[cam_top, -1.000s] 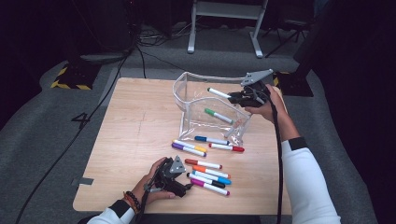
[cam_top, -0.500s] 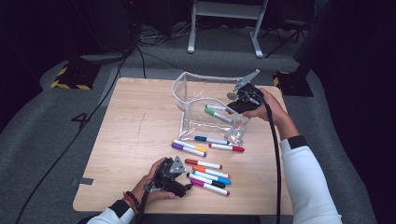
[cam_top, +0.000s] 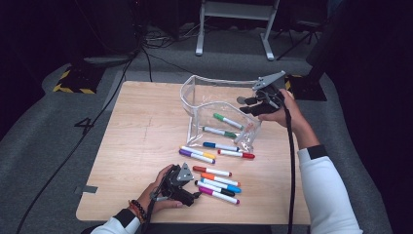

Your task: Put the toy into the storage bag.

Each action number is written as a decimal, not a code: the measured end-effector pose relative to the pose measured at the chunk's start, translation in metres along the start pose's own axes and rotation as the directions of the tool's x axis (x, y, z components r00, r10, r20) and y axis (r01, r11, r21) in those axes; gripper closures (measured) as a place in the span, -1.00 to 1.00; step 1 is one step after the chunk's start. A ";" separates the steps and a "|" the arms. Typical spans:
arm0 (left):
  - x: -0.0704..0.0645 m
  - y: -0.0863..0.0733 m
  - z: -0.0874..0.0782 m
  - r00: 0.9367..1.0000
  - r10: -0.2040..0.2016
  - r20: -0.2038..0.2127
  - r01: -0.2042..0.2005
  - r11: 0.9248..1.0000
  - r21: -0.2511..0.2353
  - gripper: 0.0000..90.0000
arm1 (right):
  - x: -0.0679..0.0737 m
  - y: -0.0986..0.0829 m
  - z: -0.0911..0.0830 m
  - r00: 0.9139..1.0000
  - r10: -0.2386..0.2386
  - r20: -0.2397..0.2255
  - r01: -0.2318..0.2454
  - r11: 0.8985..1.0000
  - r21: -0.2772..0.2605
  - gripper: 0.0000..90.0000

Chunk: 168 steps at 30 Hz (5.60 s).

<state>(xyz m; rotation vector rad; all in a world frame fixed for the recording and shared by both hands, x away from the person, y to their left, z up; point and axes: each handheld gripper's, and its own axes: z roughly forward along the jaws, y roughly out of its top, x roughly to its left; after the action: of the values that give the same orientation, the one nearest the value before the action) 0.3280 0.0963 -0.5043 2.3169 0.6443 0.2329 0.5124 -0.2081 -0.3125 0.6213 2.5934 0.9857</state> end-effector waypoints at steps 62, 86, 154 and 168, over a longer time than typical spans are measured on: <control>0.000 0.000 0.000 1.000 -0.001 0.000 0.001 1.000 0.003 -0.78 | 0.090 -0.170 0.070 0.993 0.031 -0.110 -0.032 0.999 -0.013 0.19; 0.000 0.000 0.000 1.000 -0.001 -0.001 0.001 1.000 0.001 -0.78 | 0.091 -0.159 0.040 0.994 -0.035 -0.107 0.023 0.994 -0.111 0.67; 0.000 0.000 0.000 1.000 0.000 0.001 0.000 1.000 0.001 -0.78 | 0.004 0.014 0.032 0.998 -0.057 0.009 0.056 0.995 0.080 0.67; 0.000 0.000 0.000 1.000 0.002 0.001 -0.002 1.000 0.000 -0.78 | 0.008 0.013 0.028 0.999 -0.036 -0.018 0.038 0.995 0.088 0.38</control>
<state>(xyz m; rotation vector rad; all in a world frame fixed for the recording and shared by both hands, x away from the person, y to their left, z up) 0.3282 0.0963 -0.5043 2.3171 0.6414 0.2324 0.5208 -0.1800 -0.3250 0.5867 2.6649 0.8729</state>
